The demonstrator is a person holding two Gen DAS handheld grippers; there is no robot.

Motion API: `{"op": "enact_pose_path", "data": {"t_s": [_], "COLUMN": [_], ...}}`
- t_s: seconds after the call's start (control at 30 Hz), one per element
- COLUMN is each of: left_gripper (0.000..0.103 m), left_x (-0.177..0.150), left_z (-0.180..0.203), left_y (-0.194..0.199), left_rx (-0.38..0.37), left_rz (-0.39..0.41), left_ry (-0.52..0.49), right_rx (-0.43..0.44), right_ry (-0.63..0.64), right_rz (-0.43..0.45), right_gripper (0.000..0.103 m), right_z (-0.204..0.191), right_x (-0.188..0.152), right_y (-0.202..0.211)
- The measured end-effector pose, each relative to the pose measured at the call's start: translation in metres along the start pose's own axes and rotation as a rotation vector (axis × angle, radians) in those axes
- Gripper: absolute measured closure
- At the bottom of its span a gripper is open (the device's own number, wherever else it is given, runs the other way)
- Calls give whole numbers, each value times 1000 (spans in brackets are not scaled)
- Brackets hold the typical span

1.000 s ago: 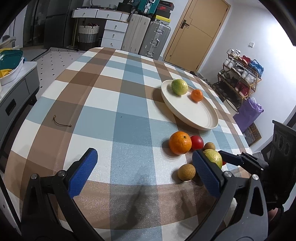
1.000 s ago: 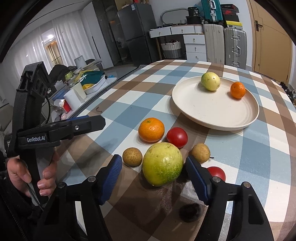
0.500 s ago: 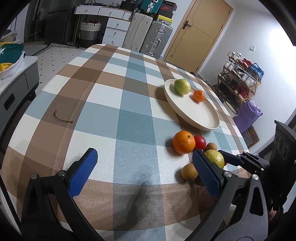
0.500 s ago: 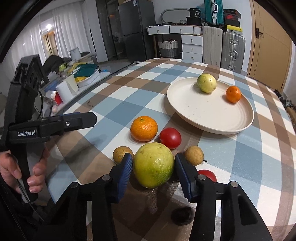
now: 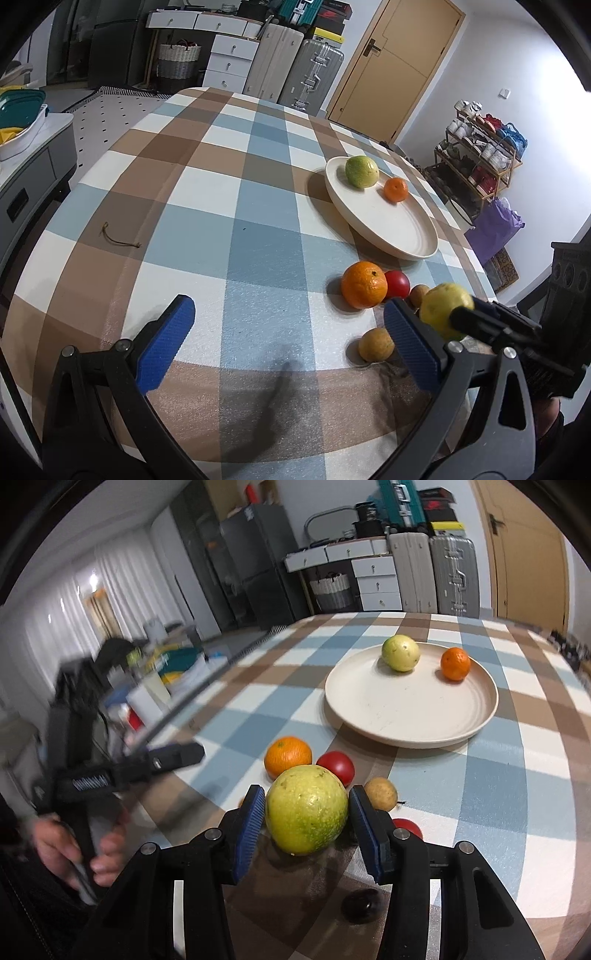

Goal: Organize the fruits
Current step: 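Lift the yellow-green citrus with the right gripper while the left gripper grasps an orange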

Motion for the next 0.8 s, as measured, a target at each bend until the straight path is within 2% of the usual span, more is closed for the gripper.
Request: {"op": "enact_pose_path", "data": {"t_s": [0.1,0.27,0.8], "left_gripper": [1,1,1], "left_x": [2,7,15], "left_z": [5,16,56], "left_y": [-2,-8,-40], "left_rx": [1,0,-7], "left_rz": [-7,-18,-79], "left_ry": [-11,-36,-126], "right_rx": [67,110,131], "right_ry": [-62,-108,-132], "right_rz": [49,108,214], "right_gripper": [55,55,55], "right_z": [10,22,42], "right_x": [3,8,12], "right_y": [11,26,61]}}
Point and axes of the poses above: each gripper's, at about its wrist camera, not at the fingertips, and y roughly against the way its jaws point, z to its right, x to its top, the point moved 2 cm from there along -y, roughly the way its jaws point, and after that the axes turned 13 degrees about x, right-handed, at the moved point
